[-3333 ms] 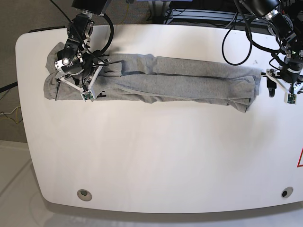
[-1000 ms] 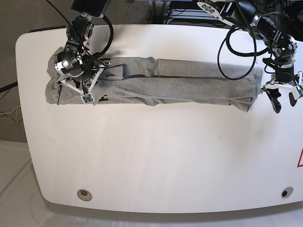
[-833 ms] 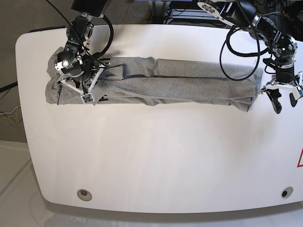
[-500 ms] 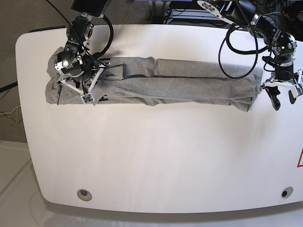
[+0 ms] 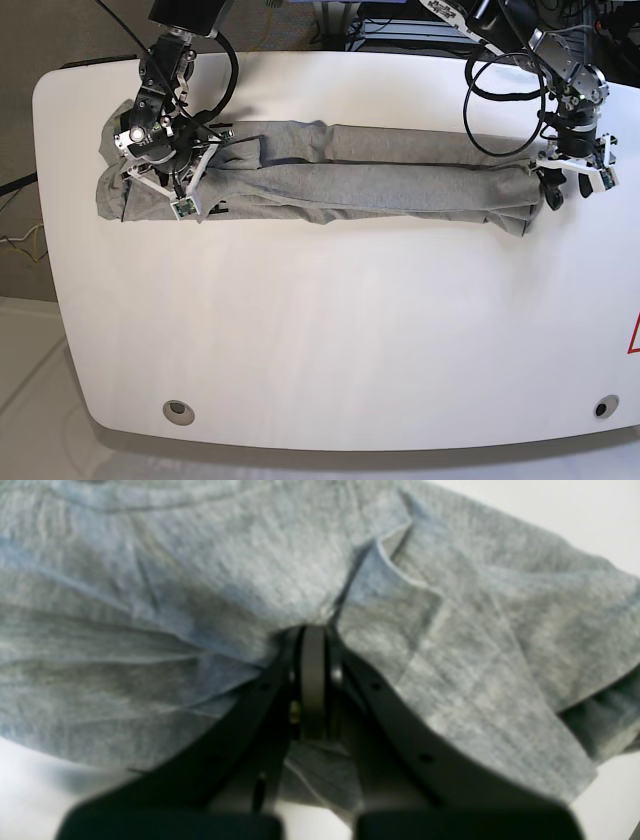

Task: Fold the T-shirt properly
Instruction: 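Lower the left gripper and pinch the strip's end edge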

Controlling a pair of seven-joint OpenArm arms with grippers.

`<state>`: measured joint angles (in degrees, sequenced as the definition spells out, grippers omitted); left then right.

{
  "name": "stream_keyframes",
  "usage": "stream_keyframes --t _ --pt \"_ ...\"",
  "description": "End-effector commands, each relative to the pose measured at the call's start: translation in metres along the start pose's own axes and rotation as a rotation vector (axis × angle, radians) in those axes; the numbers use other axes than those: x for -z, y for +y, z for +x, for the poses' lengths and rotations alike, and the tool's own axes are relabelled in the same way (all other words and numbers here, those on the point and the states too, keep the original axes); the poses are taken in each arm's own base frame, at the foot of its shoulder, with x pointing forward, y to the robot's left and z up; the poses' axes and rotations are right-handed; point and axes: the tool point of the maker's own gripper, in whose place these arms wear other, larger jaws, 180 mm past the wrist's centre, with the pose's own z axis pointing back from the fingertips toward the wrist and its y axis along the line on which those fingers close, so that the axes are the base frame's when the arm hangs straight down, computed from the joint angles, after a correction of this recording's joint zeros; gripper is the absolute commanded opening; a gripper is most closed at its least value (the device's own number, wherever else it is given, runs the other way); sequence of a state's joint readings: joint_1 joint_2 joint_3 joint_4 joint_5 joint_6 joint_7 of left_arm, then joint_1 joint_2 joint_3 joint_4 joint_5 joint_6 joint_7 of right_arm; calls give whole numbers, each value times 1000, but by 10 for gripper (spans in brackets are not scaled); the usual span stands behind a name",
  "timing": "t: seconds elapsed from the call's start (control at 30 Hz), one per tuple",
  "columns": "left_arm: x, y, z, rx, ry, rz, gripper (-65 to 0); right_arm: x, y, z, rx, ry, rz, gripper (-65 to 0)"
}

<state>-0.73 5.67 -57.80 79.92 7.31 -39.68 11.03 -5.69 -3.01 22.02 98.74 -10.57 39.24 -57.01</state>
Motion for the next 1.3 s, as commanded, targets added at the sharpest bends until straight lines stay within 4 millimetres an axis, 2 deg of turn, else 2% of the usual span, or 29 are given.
stream_keyframes --t 0.0,0.37,0.53,0.73,1.13,1.17,1.27 --pt "4 -9 9 15 -31 -42 -262 4 4 -26 -19 109 11 -650" --pt "7 -22 -12 34 68 -84 -262 3 3 -26 -22 111 7 -650" --pt "10 -33 -18 52 109 -115 -262 3 3 -26 -22 111 7 -650" --pt "10 -36 -25 59 148 -124 -262 3 3 -26 -22 111 7 -650" --pt "10 -62 -45 106 238 -197 -265 3 3 -26 -22 111 7 -650" --pt "10 -64 -45 109 238 -202 -270 3 3 -26 -22 111 7 -650" --pt "10 -66 -48 114 246 -211 -363 3 3 -27 -22 112 7 -650"
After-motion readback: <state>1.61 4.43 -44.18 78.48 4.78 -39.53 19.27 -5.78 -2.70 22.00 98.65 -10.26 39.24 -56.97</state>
